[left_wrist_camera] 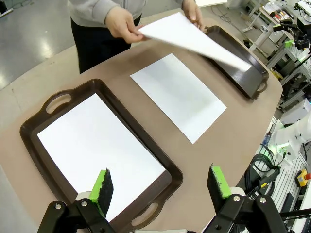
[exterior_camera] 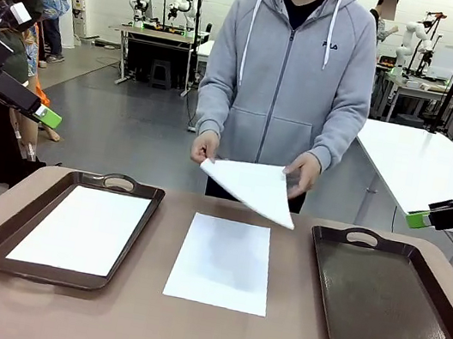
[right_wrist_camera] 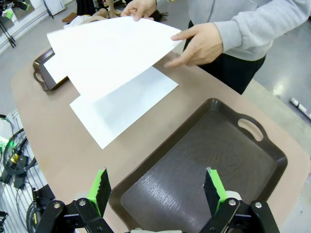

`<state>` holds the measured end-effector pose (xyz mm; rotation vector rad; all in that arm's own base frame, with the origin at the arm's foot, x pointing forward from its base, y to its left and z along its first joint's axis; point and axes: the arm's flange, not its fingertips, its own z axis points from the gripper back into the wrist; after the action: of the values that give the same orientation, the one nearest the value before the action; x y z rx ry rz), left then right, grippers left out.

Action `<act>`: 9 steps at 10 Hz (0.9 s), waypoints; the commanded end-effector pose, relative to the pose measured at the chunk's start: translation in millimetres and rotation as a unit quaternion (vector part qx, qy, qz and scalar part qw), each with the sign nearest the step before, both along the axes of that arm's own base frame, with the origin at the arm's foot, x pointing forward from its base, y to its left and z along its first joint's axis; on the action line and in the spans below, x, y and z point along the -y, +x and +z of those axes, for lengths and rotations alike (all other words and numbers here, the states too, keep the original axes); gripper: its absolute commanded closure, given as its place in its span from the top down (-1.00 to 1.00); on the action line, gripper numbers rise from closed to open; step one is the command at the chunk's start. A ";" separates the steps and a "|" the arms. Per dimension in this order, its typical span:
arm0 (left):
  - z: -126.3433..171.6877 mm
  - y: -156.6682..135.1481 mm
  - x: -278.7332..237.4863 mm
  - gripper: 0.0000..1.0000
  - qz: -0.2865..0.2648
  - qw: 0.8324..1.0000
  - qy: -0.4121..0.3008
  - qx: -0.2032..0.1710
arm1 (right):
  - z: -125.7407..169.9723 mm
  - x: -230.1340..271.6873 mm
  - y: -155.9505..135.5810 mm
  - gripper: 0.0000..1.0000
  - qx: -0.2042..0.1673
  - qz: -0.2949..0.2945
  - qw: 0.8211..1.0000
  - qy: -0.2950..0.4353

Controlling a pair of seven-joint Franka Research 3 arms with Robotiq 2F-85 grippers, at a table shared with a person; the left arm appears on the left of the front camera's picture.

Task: Sort the A4 documents.
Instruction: Receive the A4 Paper.

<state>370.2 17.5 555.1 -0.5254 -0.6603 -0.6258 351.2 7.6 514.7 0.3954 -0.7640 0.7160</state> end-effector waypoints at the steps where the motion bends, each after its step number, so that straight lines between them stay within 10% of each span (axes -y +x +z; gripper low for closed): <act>1: -0.8 1.1 -0.1 1.00 -0.003 1.000 -0.001 0.002 | -1.9 0.1 1.1 1.00 -0.002 0.005 1.000 0.007; 9: -0.8 1.1 -0.1 1.00 -0.003 1.000 -0.001 0.002 | -1.9 0.1 1.1 1.00 -0.002 0.005 1.000 0.007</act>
<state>370.2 17.6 555.1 -0.5250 -0.6603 -0.6255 351.2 7.6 514.7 0.3954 -0.7640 0.7160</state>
